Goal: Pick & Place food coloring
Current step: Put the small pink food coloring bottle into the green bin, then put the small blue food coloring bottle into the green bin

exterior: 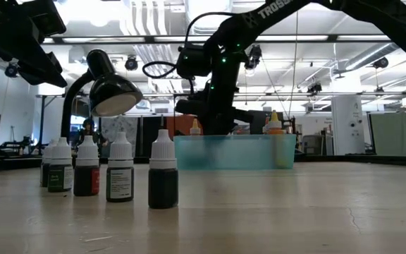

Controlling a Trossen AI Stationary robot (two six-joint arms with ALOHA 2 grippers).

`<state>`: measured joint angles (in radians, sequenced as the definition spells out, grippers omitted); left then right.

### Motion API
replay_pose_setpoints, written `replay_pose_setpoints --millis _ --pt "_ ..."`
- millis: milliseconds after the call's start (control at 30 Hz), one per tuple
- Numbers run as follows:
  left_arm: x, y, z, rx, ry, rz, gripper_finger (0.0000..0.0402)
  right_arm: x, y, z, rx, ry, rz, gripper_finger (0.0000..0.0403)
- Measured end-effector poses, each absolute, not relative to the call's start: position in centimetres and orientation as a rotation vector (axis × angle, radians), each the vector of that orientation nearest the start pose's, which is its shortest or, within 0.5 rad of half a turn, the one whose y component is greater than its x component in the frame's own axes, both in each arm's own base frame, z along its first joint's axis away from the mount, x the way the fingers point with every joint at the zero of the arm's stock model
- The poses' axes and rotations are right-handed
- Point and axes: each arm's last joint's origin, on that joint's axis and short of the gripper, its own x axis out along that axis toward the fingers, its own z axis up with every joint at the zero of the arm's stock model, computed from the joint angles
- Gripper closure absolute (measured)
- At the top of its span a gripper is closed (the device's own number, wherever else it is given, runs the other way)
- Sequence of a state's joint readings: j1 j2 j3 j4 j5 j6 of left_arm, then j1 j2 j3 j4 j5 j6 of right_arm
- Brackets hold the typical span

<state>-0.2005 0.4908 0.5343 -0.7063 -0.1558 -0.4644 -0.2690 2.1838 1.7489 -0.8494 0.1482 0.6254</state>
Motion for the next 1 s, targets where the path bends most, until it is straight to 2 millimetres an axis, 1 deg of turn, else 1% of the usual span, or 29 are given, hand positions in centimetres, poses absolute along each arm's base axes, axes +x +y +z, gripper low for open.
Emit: replay_pose_setpoints --millis 300,467,567,767,867,1000 --pt "10.4 -1.7 23.9 -0.330 0.647 0.109 0.0239 42.9 -12.3 17.8 0.604 1.139 -0.750 0.0287" --pt "10.4 -1.7 23.9 -0.330 0.647 0.108 0.0239 42.9 -12.3 17.9 0.580 1.157 -0.735 0.0269" --pt "10.4 -1.7 23.9 -0.330 0.647 0.108 0.0239 43.0 -12.3 18.3 0.579 1.147 -0.732 0.0260" --pt "10.4 -1.7 23.9 -0.330 0.647 0.108 0.0239 42.9 -12.2 20.4 0.561 1.098 -0.717 0.0251" --pt "10.4 -1.7 23.9 -0.330 0.647 0.108 0.0239 42.6 -12.1 21.9 0.522 1.070 -0.731 0.0250" --pt "10.4 -1.7 23.9 -0.330 0.647 0.108 0.0239 41.9 -11.5 24.7 0.410 1.001 -0.767 0.0250"
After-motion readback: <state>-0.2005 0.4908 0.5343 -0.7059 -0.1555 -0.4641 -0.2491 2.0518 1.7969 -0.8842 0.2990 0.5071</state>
